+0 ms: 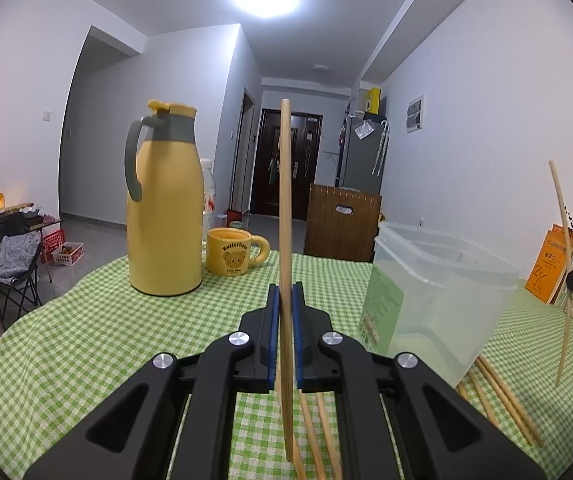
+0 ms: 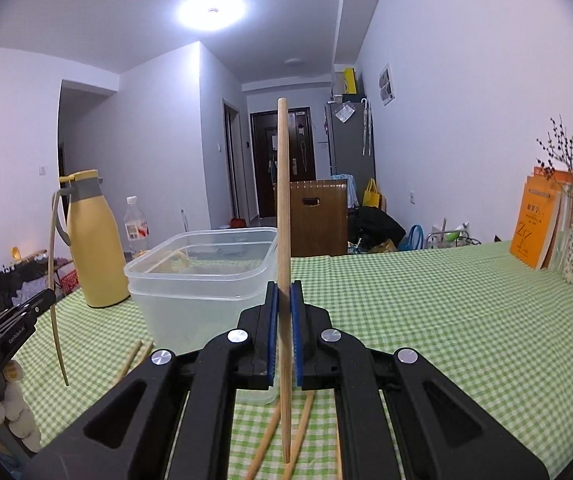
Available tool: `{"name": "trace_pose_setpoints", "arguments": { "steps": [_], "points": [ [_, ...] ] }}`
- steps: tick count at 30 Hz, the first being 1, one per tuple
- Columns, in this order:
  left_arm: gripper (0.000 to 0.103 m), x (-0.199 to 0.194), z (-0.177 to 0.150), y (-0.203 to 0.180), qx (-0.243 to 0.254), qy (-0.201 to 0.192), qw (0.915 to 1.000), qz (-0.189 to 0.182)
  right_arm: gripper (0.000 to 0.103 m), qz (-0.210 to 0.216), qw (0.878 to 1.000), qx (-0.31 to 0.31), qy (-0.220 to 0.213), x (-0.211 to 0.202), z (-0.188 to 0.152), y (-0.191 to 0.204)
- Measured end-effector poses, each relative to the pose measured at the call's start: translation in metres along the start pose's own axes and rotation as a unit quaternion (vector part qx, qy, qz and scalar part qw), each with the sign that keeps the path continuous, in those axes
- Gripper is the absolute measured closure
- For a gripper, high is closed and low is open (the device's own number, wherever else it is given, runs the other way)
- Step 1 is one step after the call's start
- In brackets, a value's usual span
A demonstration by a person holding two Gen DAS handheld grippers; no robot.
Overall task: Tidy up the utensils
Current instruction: 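Lift the chopstick upright with the right gripper, then carry both held chopsticks over the clear plastic box with both grippers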
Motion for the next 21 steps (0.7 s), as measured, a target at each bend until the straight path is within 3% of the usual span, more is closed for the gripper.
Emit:
{"name": "trace_pose_setpoints", "arguments": {
  "steps": [21],
  "points": [
    [0.099,-0.046,0.023,-0.014,-0.005,-0.034,0.9994,0.002,0.096,0.011,1.0,0.014,-0.024,-0.028,0.002,-0.001]
  ]
}}
Point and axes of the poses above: each gripper's, at about its wrist camera, not at the fingertips, and x roughly the way its jaws point, y to its left, z to its top, the point moved 1 cm from there along x, roughly the way its jaws point, and after that the axes turned 4 degrees about z, right-handed, at the moved point
